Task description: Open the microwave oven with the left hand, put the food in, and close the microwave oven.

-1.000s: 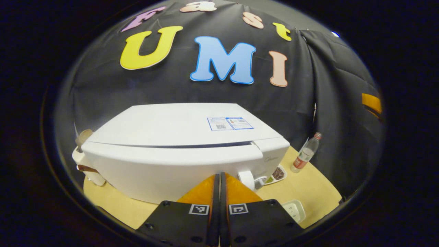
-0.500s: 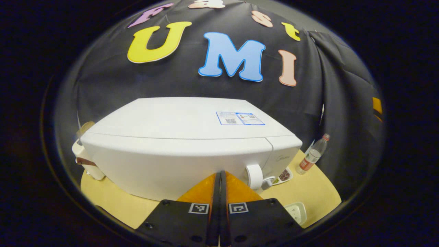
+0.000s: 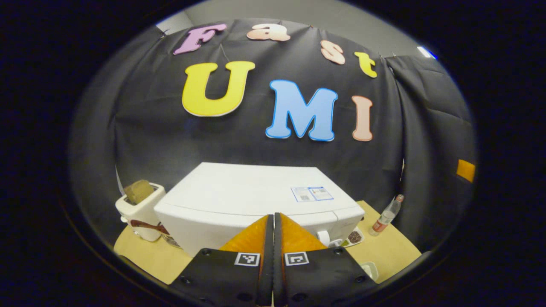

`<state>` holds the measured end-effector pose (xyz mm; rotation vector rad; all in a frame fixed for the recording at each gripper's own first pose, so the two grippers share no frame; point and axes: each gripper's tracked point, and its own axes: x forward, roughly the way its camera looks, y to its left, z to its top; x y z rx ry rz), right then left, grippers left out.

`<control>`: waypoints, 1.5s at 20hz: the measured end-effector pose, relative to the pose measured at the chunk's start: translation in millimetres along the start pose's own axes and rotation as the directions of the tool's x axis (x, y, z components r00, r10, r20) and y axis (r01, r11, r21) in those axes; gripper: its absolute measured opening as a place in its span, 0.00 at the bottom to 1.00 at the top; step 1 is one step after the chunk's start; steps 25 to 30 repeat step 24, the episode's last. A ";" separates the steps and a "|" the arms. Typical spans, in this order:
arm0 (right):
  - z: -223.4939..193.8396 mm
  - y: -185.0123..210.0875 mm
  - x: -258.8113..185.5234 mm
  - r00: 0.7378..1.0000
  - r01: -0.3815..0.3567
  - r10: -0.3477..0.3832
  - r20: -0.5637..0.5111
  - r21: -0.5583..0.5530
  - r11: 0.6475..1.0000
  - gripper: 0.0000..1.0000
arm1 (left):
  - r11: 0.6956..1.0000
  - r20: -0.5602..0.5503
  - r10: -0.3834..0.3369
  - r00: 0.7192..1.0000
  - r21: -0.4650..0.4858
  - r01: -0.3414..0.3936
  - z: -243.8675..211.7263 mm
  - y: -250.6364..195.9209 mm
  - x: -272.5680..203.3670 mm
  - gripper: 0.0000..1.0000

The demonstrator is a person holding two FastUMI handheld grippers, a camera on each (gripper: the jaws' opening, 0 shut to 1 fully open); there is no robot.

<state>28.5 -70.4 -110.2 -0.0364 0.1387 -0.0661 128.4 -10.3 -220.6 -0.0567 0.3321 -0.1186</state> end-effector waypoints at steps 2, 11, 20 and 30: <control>9.0 16.7 -5.3 1.000 -0.023 0.023 0.015 0.004 1.000 0.97 | 1.000 0.087 -0.017 0.996 0.024 0.015 43.2 4.7 -33.6 0.08; 55.0 93.4 -45.7 0.991 -0.111 0.110 0.073 0.009 0.994 0.97 | 0.998 0.298 0.008 0.955 0.059 -0.027 141.2 39.6 -163.5 0.95; 72.2 130.6 -78.5 0.991 -0.120 0.117 0.070 0.026 0.992 0.97 | 0.997 0.336 -0.014 0.942 0.078 -0.013 166.0 73.0 -223.4 0.96; 75.5 132.0 -88.4 0.992 -0.109 0.108 0.064 0.014 0.994 0.97 | 0.997 0.341 -0.034 0.939 0.083 0.006 170.2 76.8 -233.1 0.95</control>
